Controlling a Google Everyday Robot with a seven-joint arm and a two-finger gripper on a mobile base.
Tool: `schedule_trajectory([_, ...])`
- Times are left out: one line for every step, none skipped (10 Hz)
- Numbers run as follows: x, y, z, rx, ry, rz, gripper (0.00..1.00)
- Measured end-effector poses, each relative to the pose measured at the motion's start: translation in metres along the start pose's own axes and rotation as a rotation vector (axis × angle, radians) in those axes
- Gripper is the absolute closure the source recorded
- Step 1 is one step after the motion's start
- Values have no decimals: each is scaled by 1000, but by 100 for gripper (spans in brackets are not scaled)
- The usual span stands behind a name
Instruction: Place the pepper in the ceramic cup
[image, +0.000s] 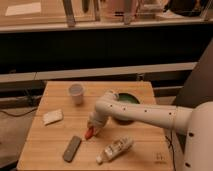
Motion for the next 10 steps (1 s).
schedule_trajectory([0, 0, 0, 2, 0, -1, 100])
schedule_trajectory([-1, 0, 0, 3, 1, -2, 100])
schedule_trajectory([-1, 0, 0, 4, 1, -3, 100])
schedule_trajectory([-1, 0, 0, 5, 2, -3, 100])
schedule_trajectory([-1, 0, 0, 6, 2, -3, 100])
schedule_trajectory([-1, 0, -1, 9, 3, 0, 100])
schedule_trajectory([2, -1, -5, 16, 6, 5, 100])
schedule_trajectory([9, -7, -16, 27, 11, 11, 100])
schedule_trajectory([13, -15, -31, 34, 14, 13, 100])
schedule_trajectory([16, -20, -43, 41, 17, 15, 100])
